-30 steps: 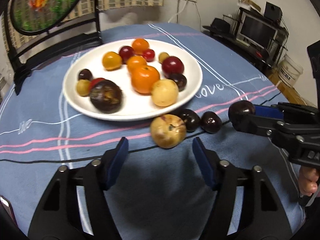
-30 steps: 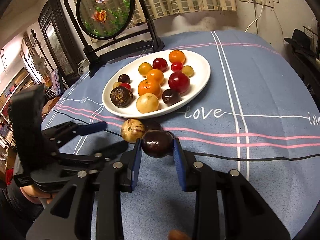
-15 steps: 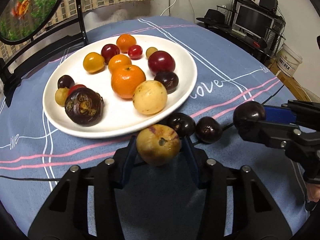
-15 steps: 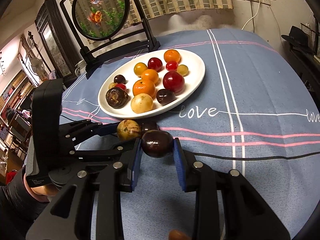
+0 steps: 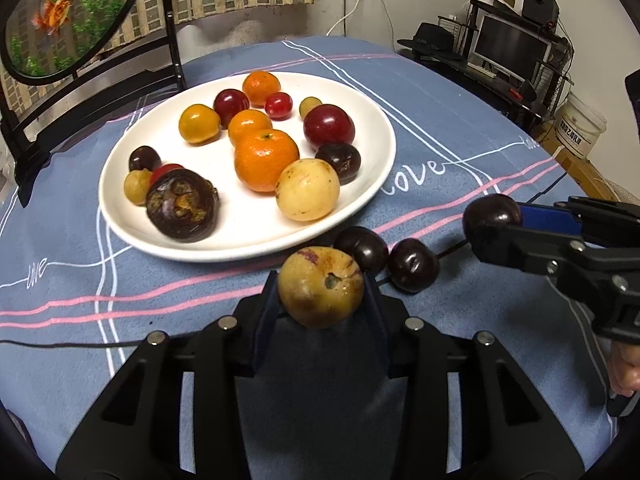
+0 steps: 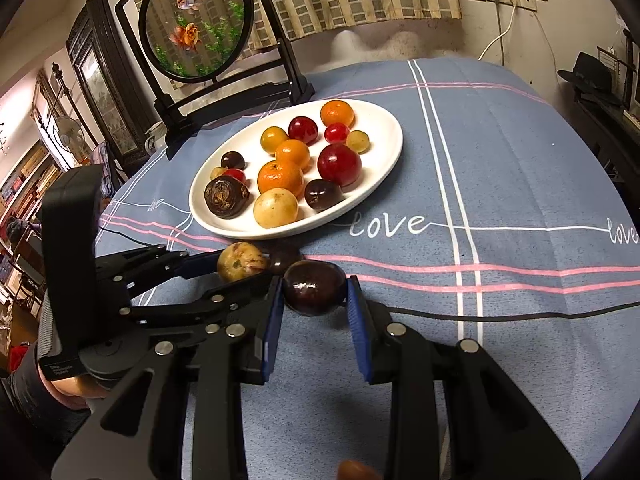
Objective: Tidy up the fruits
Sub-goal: 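Lower the dark plum and speckled fruit onto the white plate and open both tools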
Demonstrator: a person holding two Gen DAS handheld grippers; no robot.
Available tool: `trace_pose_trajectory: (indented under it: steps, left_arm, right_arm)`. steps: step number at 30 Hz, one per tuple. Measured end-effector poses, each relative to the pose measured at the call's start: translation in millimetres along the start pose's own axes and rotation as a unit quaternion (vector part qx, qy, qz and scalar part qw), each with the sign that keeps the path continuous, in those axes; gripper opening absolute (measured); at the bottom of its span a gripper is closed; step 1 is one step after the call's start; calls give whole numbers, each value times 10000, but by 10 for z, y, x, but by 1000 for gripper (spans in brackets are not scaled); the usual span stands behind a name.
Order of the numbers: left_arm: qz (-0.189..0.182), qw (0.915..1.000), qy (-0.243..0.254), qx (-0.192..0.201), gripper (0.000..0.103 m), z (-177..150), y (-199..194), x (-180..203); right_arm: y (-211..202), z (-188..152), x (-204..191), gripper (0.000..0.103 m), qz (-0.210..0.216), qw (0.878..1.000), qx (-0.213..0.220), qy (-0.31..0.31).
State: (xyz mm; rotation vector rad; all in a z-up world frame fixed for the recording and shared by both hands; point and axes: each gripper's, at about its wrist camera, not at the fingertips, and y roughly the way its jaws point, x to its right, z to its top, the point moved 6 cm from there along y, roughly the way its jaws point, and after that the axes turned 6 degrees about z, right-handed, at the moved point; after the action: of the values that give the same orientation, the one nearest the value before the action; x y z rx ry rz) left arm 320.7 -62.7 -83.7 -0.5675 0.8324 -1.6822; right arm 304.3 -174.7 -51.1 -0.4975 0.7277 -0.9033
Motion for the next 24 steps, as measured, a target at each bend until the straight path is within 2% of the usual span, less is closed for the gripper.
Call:
trace_pose_trajectory:
  steps: [5,9,12,15,21,24]
  left_arm:
    - [23,9999,-100,89,42,-67,-173,-88]
    - [-31,9994,-220,247,42,-64,-386,-231]
    - [37,9985,-338,438,42,83,-517,-428]
    - [180,9961,-550,659,41,395,-538,-668]
    - [451,9936,-698,768,41,877,-240,-875]
    - [512,9936,-749,673,41,959,-87,-912]
  right_arm:
    - [13,-12,-101,31,-7,9998,10,-190]
    - [-36,48,-259,31,215,9991,116,-354]
    - [-59,208,-333,31,208,9981,305,-486]
    - [48,474,-326,32,220,9976,424,-496]
    - [433,926,-188,31,62,9982,481,-351]
    - [631,1069,-127,31,-4,9986,419,-322]
